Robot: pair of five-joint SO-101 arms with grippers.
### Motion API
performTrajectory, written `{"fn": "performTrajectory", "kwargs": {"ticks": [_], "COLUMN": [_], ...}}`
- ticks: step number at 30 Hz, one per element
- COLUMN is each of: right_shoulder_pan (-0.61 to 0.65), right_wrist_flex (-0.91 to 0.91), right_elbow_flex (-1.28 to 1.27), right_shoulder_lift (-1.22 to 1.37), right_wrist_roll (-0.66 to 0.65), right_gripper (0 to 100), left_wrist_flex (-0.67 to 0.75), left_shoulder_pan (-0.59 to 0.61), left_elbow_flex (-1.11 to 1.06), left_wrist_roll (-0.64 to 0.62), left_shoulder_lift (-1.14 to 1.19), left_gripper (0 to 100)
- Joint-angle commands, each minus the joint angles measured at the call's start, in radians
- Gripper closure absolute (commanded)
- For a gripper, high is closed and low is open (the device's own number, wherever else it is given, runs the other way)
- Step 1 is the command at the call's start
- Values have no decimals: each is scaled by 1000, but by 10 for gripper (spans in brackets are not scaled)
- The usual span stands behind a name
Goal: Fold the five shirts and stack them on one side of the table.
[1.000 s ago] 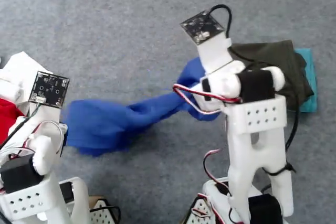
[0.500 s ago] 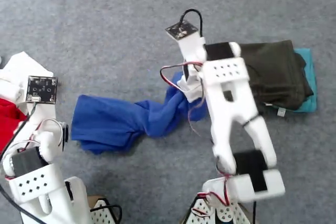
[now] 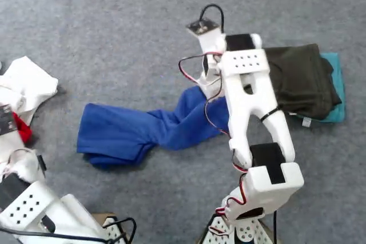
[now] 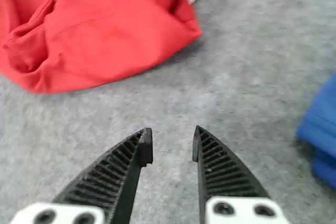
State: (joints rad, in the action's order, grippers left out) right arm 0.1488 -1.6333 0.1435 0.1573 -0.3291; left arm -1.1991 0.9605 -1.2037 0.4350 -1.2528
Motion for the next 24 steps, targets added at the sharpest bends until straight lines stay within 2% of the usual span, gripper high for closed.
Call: {"fn": "performTrajectory", "kwargs": {"ticks": [1, 5, 10, 13, 17, 20, 23, 24], "right_shoulder_pan": [55, 255, 506, 577, 600, 608, 606, 603], "right_wrist_flex": [-101, -117, 2, 106, 161, 153, 147, 146], "right_elbow_flex": [209, 254, 174, 140, 163, 214, 282, 302], "right_shoulder_lift": [2, 5, 125, 251, 403, 473, 506, 507], "right_wrist_roll": [-8, -6, -6, -6, -6, -6, 0, 21], "right_gripper": [645, 645, 645, 645, 655, 756, 959, 992], "left_wrist_flex": [25, 17, 21, 21, 21, 26, 26, 26], "left_shoulder_pan": [33, 35, 39, 39, 39, 38, 30, 30], "left_elbow_flex": [-18, -39, -116, -130, -134, -128, -128, -131], "left_wrist_roll": [-5, -8, -6, -11, -8, -6, -6, -6], "left_shoulder_lift": [-6, -6, -17, -11, -17, -17, -17, -17], "left_gripper": [856, 859, 859, 859, 859, 859, 859, 859]}}
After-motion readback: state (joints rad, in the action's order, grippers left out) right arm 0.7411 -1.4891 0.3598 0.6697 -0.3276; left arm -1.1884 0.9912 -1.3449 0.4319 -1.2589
